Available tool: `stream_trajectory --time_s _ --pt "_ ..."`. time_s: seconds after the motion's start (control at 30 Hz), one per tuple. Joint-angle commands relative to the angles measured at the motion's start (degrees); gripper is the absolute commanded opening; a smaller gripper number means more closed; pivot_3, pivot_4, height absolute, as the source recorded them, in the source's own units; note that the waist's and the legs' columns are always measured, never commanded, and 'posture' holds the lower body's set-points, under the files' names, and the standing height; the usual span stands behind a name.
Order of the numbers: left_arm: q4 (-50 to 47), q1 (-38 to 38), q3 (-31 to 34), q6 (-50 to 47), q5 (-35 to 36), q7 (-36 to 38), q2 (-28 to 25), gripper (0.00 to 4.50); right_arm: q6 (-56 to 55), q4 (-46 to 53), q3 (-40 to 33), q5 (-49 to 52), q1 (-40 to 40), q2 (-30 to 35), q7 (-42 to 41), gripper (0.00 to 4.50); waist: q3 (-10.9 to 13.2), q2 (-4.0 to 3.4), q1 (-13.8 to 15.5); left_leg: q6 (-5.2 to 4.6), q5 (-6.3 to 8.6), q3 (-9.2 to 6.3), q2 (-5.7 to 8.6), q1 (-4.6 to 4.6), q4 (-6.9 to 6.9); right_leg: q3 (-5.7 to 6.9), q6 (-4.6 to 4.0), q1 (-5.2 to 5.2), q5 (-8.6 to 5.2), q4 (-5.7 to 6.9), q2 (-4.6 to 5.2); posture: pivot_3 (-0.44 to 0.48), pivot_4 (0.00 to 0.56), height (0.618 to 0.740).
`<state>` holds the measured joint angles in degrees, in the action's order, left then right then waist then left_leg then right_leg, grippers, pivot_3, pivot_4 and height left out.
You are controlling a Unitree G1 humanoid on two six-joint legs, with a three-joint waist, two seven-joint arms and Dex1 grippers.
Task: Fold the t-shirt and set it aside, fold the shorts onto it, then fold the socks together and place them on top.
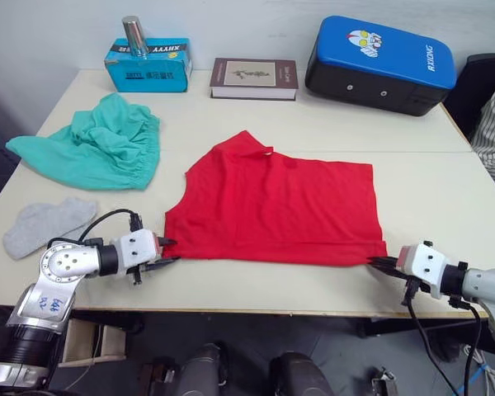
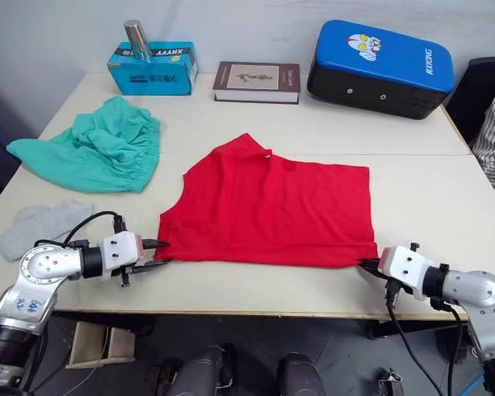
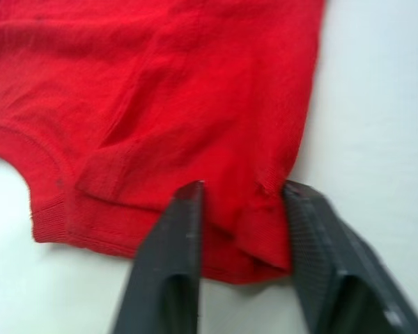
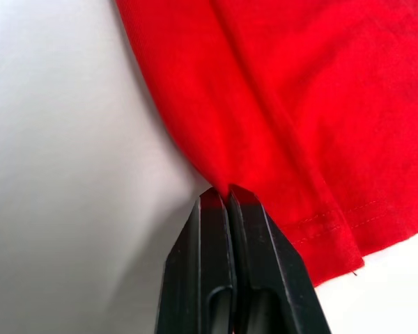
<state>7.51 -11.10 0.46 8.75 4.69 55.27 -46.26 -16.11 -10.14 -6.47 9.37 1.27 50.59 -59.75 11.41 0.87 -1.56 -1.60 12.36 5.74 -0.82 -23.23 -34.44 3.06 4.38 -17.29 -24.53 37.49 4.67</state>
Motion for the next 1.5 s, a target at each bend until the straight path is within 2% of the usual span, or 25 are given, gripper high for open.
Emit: stream_trajectory --time_s 0.03,0.07,0.23,0.47,0.57,0.77,1.03,1.13,1.17,1.27,1.4,1.5 --pt "0.29 2.89 -0.68 -2.33 0.52 2.80 -1.55 0.31 1.71 -0.19 -0.04 2.99 -1.16 0.82 -4.10 0.00 0.00 0.00 -0.01 -0.07 -0.04 0.00 0.00 0.00 0.01 0.00 0.00 0.00 0.00 0.01 0.00 0.000 0.150 0.740" --pt "-1.38 4.44 -0.73 -2.16 1.68 4.80 -2.31 0.01 2.88 1.23 -0.26 5.05 -2.21 1.12 -6.05 0.00 0.00 0.00 -0.03 -0.07 -0.04 0.00 0.00 0.00 0.02 0.01 0.00 -0.01 0.00 0.01 0.00 0.000 0.150 0.740" --pt "-10.52 13.05 2.15 -3.81 7.95 9.74 -5.77 0.01 6.69 8.79 -2.45 9.64 -8.71 3.14 -9.96 0.00 -0.03 -0.04 -0.30 -0.03 0.15 0.01 -0.01 0.01 0.15 0.02 0.00 -0.05 0.00 0.02 -0.01 0.000 0.150 0.740" --pt "-22.48 27.07 8.99 -7.10 12.84 9.30 -7.11 0.01 9.56 18.11 -7.65 11.15 -22.07 3.87 -10.04 0.00 0.00 0.03 -0.04 0.01 0.53 -0.04 -0.04 -0.06 0.14 0.09 0.11 -0.07 -0.01 -0.11 -0.03 0.000 0.150 0.740" --pt "-23.93 30.78 11.76 -6.62 11.41 8.54 -7.60 0.01 12.11 22.47 -10.37 12.23 -27.35 3.90 -10.17 0.00 0.05 0.11 0.02 -0.05 0.62 -0.04 -0.04 -0.09 0.14 0.08 0.11 -0.05 -0.02 -0.21 -0.03 0.000 0.150 0.740" --pt "-18.88 31.13 13.68 0.09 6.47 7.91 -8.57 0.01 11.67 23.43 -12.99 10.85 -31.74 3.61 -10.75 0.00 0.08 0.15 0.09 0.23 0.57 0.00 -0.05 -0.14 0.19 -0.02 -0.05 0.08 -0.10 -0.71 -0.04 0.000 0.150 0.740" --pt "-17.54 29.49 12.51 1.49 7.21 8.11 -7.61 0.01 11.87 22.54 -12.83 10.29 -29.16 3.23 -9.83 0.00 0.08 0.08 0.50 0.34 0.49 0.06 -0.10 -0.16 0.32 -0.18 -0.23 -0.16 -0.02 -0.68 -0.02 0.000 0.150 0.740" --pt "-18.14 29.56 12.79 -0.65 8.78 8.22 -7.29 0.01 14.63 22.95 -12.77 11.19 -28.44 3.37 -9.25 0.00 0.08 0.07 0.88 0.30 0.45 0.06 -0.10 -0.17 0.33 -0.13 -0.24 -0.16 -0.04 -0.66 -0.03 0.000 0.150 0.740" --pt "-18.51 29.49 13.07 -1.92 9.86 8.28 -7.15 0.25 16.84 23.53 -12.93 12.42 -28.27 3.39 -9.01 0.00 0.08 0.07 0.98 0.26 0.43 0.06 -0.10 -0.19 0.34 -0.12 -0.24 -0.17 -0.04 -0.66 -0.03 0.000 0.150 0.740" --pt "-19.49 29.18 14.48 -4.30 12.67 9.02 -7.22 0.96 20.25 25.13 -13.32 14.29 -28.08 3.57 -9.43 0.64 0.09 0.08 1.50 0.02 0.29 0.05 -0.10 -0.20 0.34 -0.07 -0.23 -0.17 -0.03 -0.61 -0.04 0.000 0.150 0.740" --pt "-18.96 28.76 16.53 -5.47 14.67 11.01 -8.21 2.08 22.59 26.61 -14.34 14.87 -28.50 4.72 -11.12 1.93 0.11 0.09 1.67 0.22 0.21 0.01 -0.10 -0.20 0.34 -0.03 -0.19 -0.15 0.00 -0.53 -0.03 0.000 0.150 0.740" --pt "-19.13 29.85 18.45 -8.17 16.26 14.48 -10.94 2.96 25.71 28.43 -16.78 16.17 -30.16 6.84 -13.81 2.95 0.11 0.06 1.42 0.24 0.19 0.00 -0.11 -0.20 0.34 -0.06 -0.24 -0.15 0.06 -0.54 -0.02 0.000 0.150 0.740"
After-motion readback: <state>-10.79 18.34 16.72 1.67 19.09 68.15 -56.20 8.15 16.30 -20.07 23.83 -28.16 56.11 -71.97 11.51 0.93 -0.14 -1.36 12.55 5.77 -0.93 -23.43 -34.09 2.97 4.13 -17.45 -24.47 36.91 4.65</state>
